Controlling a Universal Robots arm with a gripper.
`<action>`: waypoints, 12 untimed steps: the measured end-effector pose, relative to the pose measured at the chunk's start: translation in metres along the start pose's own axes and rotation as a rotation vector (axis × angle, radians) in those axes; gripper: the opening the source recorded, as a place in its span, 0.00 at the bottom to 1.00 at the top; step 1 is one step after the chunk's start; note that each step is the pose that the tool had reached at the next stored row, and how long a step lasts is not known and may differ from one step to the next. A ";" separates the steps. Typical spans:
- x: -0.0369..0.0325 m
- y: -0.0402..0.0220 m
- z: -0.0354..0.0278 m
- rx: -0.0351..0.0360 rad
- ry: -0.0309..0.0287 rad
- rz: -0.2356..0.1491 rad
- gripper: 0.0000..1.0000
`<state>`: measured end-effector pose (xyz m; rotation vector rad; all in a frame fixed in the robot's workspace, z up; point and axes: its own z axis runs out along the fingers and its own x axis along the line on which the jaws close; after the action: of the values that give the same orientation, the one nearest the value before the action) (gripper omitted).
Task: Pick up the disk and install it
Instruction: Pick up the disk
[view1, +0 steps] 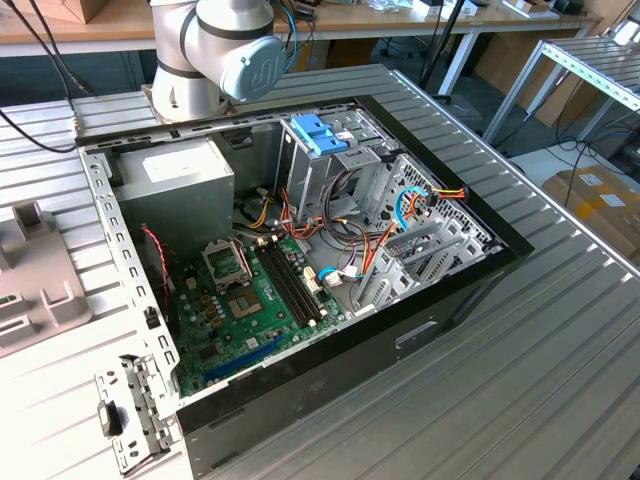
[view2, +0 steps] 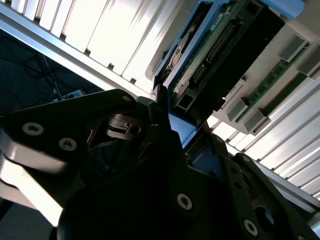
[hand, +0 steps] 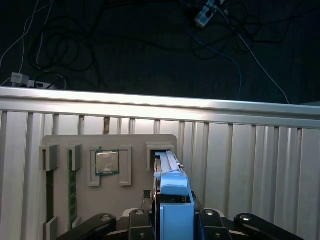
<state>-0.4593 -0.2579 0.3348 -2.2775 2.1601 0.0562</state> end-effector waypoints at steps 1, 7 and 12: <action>0.0000 0.0000 -0.0011 0.0001 -0.0027 0.000 0.37; -0.0001 0.0001 -0.0027 0.0000 -0.0030 0.000 0.37; -0.0001 0.0001 -0.0051 0.0000 -0.0031 0.000 0.37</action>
<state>-0.4593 -0.2579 0.3399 -2.2760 2.1586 0.0597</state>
